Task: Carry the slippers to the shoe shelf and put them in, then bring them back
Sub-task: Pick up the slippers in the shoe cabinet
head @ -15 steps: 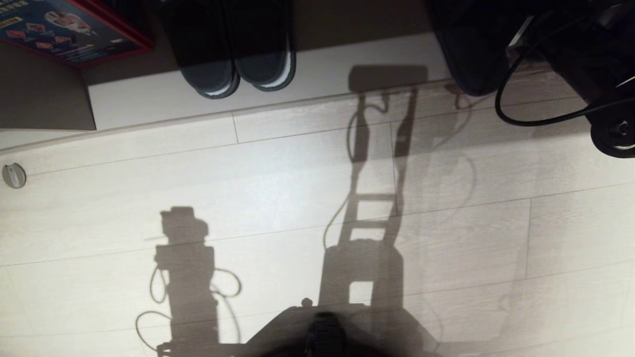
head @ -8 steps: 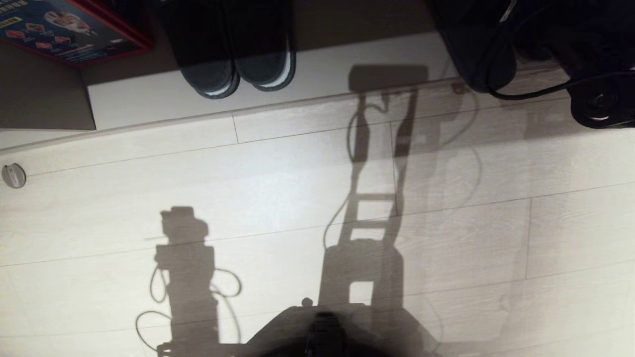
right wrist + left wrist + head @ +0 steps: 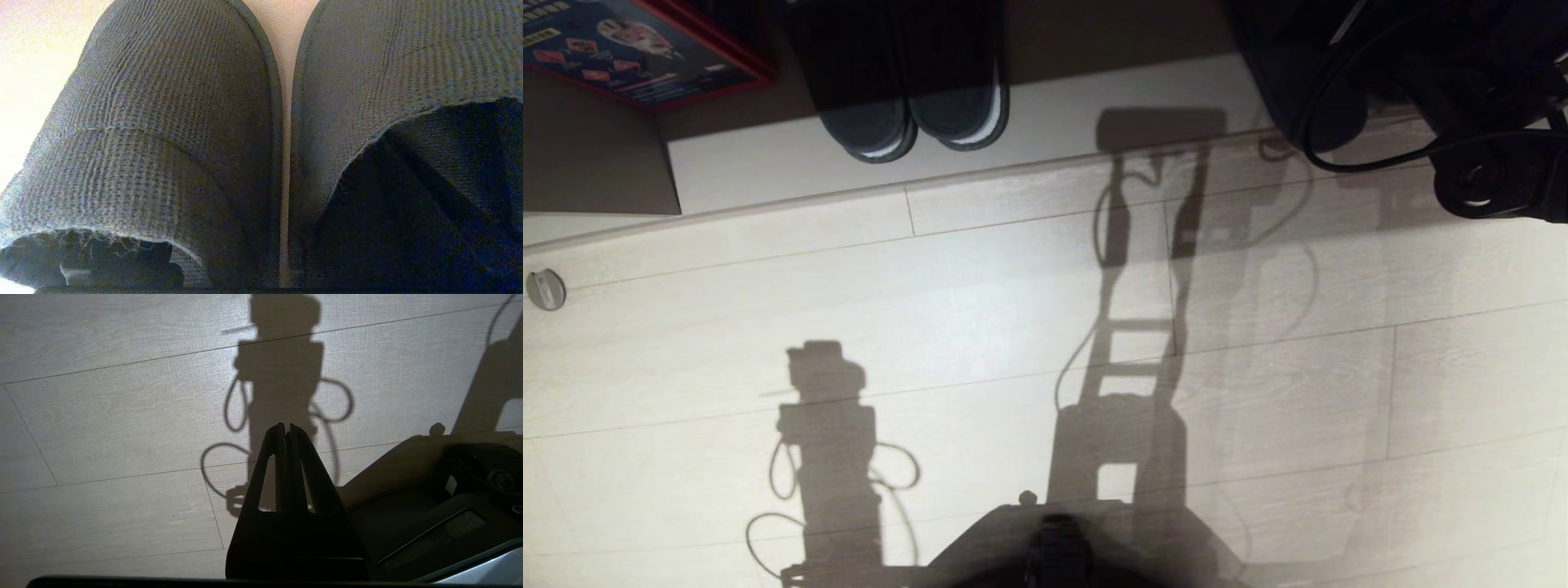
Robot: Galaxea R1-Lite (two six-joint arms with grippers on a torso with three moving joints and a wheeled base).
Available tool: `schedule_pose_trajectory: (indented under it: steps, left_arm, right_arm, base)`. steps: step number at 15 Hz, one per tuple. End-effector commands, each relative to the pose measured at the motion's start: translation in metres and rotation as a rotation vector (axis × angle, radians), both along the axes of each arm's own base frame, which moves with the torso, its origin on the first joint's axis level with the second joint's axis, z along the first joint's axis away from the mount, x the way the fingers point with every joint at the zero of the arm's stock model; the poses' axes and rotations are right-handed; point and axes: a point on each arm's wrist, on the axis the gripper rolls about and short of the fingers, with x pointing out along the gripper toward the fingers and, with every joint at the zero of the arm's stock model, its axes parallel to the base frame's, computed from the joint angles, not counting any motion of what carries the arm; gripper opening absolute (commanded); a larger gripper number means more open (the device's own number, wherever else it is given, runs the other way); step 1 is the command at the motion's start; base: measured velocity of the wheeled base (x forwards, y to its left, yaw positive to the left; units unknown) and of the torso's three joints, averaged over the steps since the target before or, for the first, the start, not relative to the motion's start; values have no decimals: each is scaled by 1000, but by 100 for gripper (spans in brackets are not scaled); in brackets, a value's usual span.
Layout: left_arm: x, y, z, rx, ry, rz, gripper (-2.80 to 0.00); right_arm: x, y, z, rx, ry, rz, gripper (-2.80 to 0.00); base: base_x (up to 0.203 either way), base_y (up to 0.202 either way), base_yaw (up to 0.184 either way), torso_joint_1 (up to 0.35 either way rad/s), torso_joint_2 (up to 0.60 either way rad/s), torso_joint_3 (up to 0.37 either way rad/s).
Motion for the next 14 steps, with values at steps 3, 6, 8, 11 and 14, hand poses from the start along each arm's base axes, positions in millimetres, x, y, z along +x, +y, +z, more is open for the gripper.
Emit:
schedule_pose_trajectory:
  steps: [3, 6, 8, 11, 14]
  left_arm:
    - [0, 0, 0, -2, 1, 0, -280]
    - [0, 0, 0, -2, 1, 0, -280]
    - [0, 0, 0, -2, 1, 0, -280]
    - [0, 0, 0, -2, 1, 0, -280]
    - [0, 0, 0, -2, 1, 0, -280]
  right_arm:
    - [-4, 0, 3, 3, -8, -4, 0]
    - [-3, 0, 2, 7, -20, -7, -280]
    - [-4, -1, 4, 7, -25, -10, -280]
    - [-9, -1, 8, 7, -38, -9, -280]
    - [-18, -1, 14, 7, -44, -10, -280]
  base:
    - [0, 0, 0, 0, 0, 0]
    - [0, 0, 0, 0, 0, 0]
    - [0, 0, 0, 0, 0, 0]
    - [0, 0, 0, 0, 0, 0]
    - [0, 0, 0, 0, 0, 0]
